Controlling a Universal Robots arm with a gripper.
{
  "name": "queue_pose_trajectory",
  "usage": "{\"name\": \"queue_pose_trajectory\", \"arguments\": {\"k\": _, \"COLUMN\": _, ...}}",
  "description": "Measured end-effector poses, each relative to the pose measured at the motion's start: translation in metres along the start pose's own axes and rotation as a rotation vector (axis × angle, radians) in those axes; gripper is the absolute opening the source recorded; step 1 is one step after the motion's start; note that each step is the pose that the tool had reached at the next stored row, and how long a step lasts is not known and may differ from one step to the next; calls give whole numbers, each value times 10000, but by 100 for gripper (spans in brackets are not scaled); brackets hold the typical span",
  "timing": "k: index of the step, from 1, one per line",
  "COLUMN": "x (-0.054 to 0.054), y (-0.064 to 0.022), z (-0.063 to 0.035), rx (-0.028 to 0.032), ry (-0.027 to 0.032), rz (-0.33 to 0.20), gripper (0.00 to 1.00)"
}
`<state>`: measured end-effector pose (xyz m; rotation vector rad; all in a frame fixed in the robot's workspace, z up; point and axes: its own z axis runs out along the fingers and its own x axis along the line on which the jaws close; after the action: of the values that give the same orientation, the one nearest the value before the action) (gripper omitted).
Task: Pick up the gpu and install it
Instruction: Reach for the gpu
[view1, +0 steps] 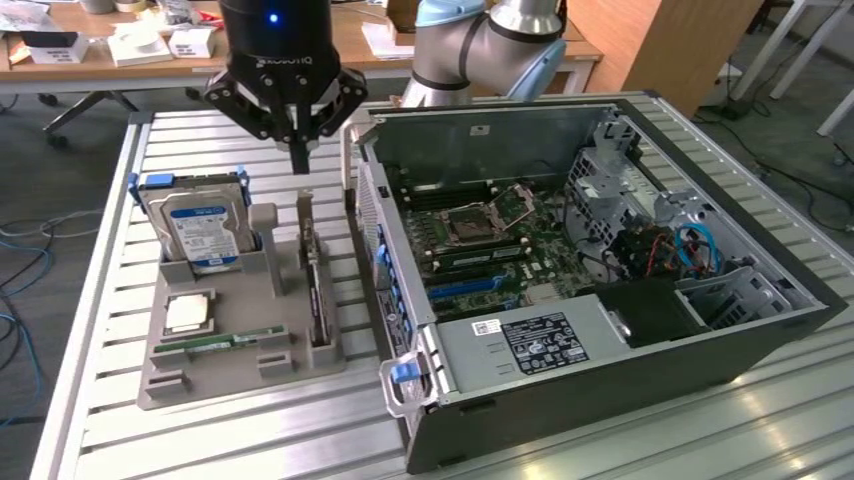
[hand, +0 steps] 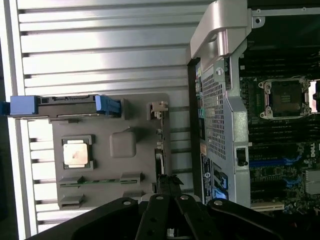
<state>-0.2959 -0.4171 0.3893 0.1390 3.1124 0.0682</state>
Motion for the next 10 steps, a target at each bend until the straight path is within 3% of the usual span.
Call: {"name": "queue_pose_trajectory", "arguments": {"k": 10, "x": 8, "y": -97, "z": -5, "rx": 0, "ry": 1, "rz": -1, "gripper": 11}}
